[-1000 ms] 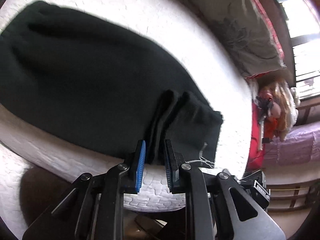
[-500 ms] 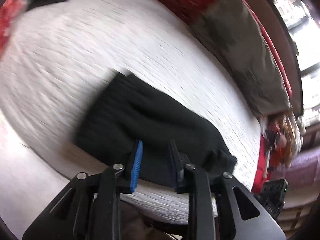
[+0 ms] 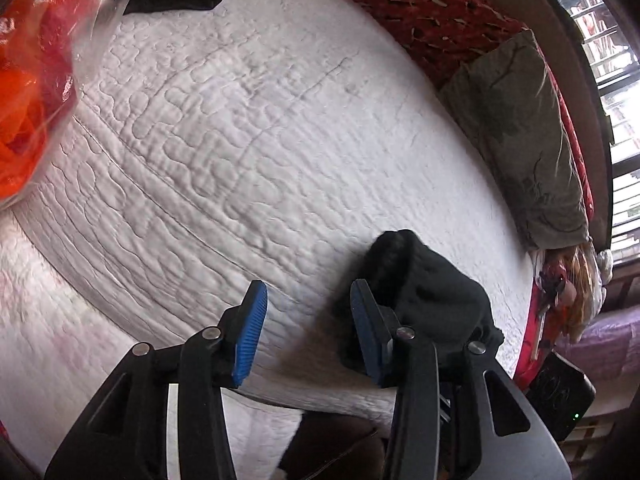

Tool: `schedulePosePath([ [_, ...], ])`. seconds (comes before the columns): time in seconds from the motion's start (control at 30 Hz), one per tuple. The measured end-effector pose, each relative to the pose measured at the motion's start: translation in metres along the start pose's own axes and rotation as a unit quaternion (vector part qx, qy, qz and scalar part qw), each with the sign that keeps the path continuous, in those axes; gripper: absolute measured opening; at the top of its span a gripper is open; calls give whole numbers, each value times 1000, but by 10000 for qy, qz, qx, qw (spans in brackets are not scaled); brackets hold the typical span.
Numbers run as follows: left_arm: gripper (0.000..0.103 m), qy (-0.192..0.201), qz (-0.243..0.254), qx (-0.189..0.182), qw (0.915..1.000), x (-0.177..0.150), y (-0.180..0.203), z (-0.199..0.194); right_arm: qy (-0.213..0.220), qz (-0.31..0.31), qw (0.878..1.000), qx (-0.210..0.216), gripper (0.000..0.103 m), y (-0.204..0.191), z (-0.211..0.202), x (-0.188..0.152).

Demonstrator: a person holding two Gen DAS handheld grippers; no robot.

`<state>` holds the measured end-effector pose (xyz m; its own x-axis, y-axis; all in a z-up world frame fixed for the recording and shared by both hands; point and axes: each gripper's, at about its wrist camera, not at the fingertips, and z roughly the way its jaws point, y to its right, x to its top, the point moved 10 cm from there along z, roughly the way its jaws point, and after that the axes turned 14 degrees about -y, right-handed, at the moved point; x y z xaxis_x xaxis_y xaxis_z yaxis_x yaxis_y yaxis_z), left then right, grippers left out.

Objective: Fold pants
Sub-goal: 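Grasp the waistband end of the folded pants with both grippers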

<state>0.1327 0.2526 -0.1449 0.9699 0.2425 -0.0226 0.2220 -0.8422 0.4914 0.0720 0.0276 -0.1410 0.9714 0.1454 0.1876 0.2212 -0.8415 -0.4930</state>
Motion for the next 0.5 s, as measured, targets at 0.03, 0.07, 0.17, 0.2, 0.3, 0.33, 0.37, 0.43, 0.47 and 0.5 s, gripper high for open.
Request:
schedulePosePath([
  [0.03, 41, -23, 19, -26, 10000, 2, -3, 0, 85, 18, 9998, -172, 54, -3, 5, 4],
  [0.07, 41, -40, 41, -50, 10000, 5, -7, 0, 118, 40, 9995, -281, 58, -6, 11, 8],
  [0.17, 41, -84, 62, -184, 9998, 15, -15, -3, 103, 140, 9975, -680, 59, -18, 40, 18],
  [0.2, 41, -95, 68, -233, 9997, 19, -16, -3, 66, 166, 9967, -797, 60, -19, 49, 20],
  [0.3, 41, -106, 144, -330, 9993, 31, -19, -5, 113, 352, 9910, -1288, 65, -13, 69, 27],
  [0.33, 41, -100, 181, -328, 9992, 35, -20, -5, 184, 400, 9898, -1357, 68, -12, 70, 29],
  [0.37, 41, -93, 221, -308, 9992, 39, -20, -5, 278, 413, 9882, -1446, 74, -13, 72, 32],
  [0.43, 41, -93, 270, -316, 9991, 45, -17, -3, 352, 287, 9834, -1758, 78, -18, 80, 35],
  [0.47, 41, -111, 319, -329, 9989, 48, -14, -2, 355, 210, 9806, -1918, 79, -18, 83, 35],
  [0.5, 41, -124, 366, -346, 9987, 49, -10, 0, 377, 86, 9777, -2063, 79, -18, 85, 33],
])
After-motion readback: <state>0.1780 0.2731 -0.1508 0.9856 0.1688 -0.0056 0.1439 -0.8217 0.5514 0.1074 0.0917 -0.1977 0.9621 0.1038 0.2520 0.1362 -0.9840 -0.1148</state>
